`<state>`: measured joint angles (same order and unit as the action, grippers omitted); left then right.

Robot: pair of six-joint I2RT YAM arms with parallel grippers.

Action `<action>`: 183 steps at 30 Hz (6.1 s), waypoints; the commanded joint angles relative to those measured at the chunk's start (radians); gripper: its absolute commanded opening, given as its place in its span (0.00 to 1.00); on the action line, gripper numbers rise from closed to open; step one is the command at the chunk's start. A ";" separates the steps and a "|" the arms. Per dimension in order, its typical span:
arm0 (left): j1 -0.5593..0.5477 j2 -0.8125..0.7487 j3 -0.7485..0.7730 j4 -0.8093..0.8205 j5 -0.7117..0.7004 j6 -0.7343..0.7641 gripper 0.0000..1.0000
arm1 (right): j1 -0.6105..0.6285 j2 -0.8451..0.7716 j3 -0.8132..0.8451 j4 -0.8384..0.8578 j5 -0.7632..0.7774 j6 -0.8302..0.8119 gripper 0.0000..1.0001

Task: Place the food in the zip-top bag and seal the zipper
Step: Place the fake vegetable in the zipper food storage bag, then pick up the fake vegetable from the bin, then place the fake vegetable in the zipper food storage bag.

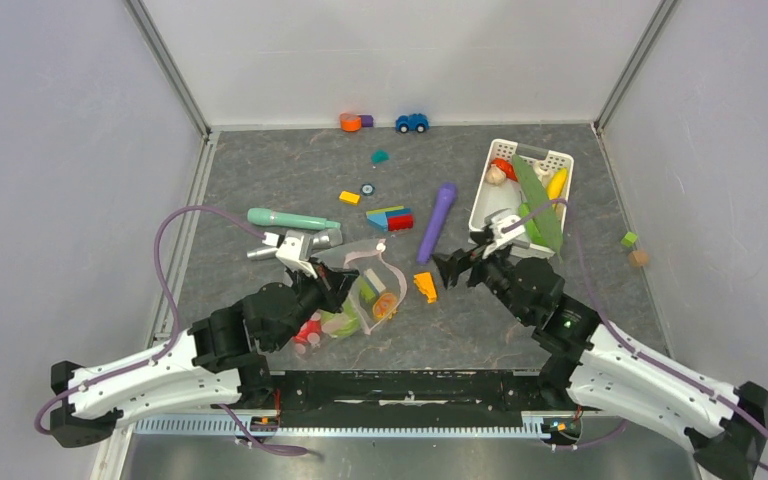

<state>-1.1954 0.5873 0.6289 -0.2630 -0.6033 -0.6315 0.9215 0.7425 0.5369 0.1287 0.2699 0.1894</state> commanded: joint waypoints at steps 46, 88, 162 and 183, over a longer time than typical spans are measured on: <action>0.000 0.182 0.032 0.094 0.084 0.084 0.02 | -0.961 0.014 -0.249 0.012 -0.025 0.378 0.62; 0.000 0.136 -0.011 0.115 0.065 0.061 0.02 | -0.961 0.012 -0.143 -0.028 -0.086 0.173 0.00; 0.033 0.337 0.218 -0.226 -0.285 -0.150 0.02 | -0.884 -0.361 0.197 -0.116 -1.004 0.131 0.00; 0.113 0.368 0.241 -0.193 -0.197 -0.105 0.02 | -0.884 -0.447 0.268 -0.420 -1.104 0.039 0.00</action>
<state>-1.0874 0.9497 0.8249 -0.4988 -0.8055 -0.7364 0.0357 0.3088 0.8055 -0.3119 -0.7391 0.2302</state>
